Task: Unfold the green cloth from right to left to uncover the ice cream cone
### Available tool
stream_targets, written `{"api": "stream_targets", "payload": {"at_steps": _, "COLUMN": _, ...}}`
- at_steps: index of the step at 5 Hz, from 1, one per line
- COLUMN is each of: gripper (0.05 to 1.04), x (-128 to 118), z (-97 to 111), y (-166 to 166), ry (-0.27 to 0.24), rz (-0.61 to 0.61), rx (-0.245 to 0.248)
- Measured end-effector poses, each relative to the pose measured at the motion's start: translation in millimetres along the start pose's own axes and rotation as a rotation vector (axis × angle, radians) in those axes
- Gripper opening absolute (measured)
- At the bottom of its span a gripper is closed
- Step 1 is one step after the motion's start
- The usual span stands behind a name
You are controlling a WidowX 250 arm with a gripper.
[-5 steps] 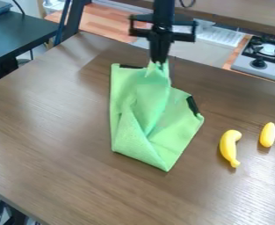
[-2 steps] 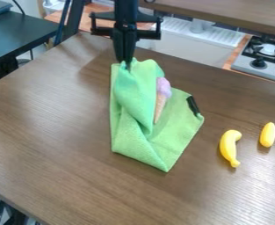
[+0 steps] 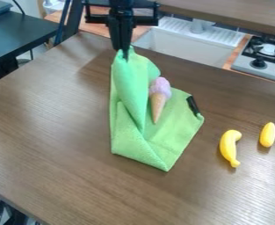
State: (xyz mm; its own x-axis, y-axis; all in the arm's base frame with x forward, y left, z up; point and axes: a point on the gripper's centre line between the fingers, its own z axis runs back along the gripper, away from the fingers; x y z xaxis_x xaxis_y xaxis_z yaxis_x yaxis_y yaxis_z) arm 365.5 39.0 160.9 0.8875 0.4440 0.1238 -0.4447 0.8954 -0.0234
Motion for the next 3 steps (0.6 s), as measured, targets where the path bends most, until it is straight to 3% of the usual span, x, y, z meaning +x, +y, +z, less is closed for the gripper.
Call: {"api": "stream_targets", "payload": {"at_steps": 3, "gripper": 0.049, "x": -1.8, "z": 32.9, "y": 16.3, "ry": -0.035, "rz": 0.026, "rx": -0.013}}
